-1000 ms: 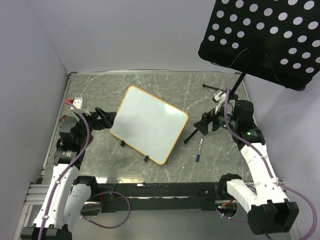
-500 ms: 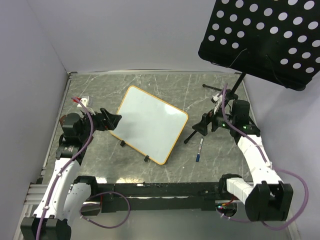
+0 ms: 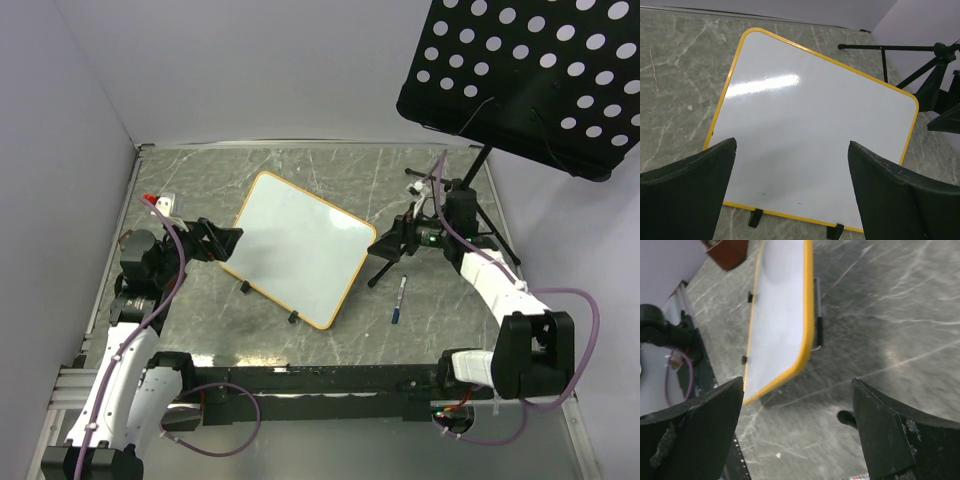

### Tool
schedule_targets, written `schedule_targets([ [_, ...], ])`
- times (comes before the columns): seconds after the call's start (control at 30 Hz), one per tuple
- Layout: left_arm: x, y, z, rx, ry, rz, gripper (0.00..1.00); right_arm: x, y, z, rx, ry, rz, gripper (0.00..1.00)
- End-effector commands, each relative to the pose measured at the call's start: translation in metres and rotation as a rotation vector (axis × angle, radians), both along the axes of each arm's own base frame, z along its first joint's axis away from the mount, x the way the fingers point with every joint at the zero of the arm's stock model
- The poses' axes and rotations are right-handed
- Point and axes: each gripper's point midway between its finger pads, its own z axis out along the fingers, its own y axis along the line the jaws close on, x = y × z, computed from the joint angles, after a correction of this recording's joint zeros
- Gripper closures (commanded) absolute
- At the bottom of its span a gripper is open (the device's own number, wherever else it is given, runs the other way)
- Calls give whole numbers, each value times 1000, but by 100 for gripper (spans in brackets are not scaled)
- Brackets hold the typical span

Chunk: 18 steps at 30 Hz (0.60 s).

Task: Write a sentence on the whiteboard
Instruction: Pick up the whiteboard from the whiteboard stand.

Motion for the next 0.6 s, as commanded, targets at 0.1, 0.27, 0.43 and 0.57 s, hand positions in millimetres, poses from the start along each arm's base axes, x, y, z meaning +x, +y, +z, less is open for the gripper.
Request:
schedule_targets([
  [0.1,-2,-3,19,5,-83,-25,3,13,34,4,78,73,47,12],
  [0.27,-3,-3,19,3,-85,-25,3,20,45,-1,125,126,51,21],
  [0.43,-2,-4,18,3,-82,-30,3,24,54,-1,149,144,52,34],
  [0.57,-2,-3,17,3,-79,-28,3,23,63,-6,153,190,73,49],
])
